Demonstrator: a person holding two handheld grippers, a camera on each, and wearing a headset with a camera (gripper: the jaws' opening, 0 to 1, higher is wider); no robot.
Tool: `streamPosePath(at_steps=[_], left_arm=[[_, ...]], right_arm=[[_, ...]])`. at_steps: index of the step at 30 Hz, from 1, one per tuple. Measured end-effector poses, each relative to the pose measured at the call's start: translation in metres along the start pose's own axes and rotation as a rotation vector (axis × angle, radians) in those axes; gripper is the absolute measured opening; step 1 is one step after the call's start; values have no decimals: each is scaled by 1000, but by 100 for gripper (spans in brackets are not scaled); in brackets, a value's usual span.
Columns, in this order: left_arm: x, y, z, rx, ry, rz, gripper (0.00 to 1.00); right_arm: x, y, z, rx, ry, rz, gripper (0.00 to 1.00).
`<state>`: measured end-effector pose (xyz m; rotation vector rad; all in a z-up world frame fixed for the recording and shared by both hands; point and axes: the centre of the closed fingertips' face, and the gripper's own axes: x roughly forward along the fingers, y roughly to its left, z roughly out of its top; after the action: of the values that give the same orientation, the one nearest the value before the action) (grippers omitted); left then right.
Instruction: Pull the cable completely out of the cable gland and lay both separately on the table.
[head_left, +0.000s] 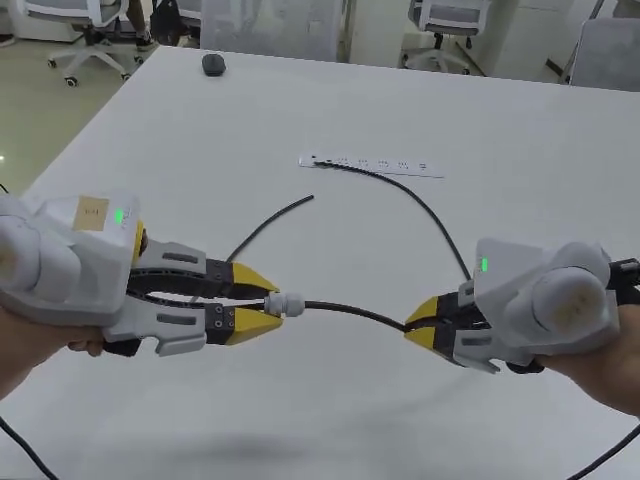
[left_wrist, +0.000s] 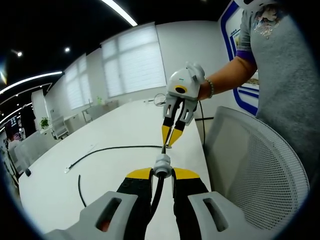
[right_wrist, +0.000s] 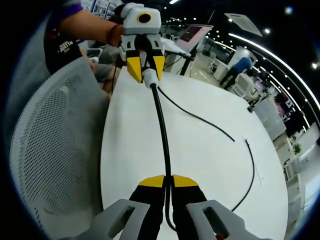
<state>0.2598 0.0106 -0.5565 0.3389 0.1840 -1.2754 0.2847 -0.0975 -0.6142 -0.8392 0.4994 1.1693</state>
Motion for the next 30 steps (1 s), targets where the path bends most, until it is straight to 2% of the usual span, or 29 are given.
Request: streamPosePath(at_steps=[10,14,16,19,21,24,30], left_arm=[[2,-1,-2,-19,6,17,15],[3,4,-6,-40,24,42,15],[4,4,-8,-43,32,44,15],[8,1,-9,-33,45,35,15],[11,-1,-8,-24,47,26,15],[15,-3,-6,-20,45,15,15],[17,-4,-4,-26,32,9,15]], right_arm=[[-2,-3,-1,33,-3,-14,0],[-3,-2,2,4,-2,-18,3],[-4,-1,12,23,-31,-21,8],[-6,4,45,23,-117,-4,9],[-7,5,66,-11,-151,-8,9],[-4,10,87,-41,-182,8,7],[9,20,95,-84,-163,47,5]])
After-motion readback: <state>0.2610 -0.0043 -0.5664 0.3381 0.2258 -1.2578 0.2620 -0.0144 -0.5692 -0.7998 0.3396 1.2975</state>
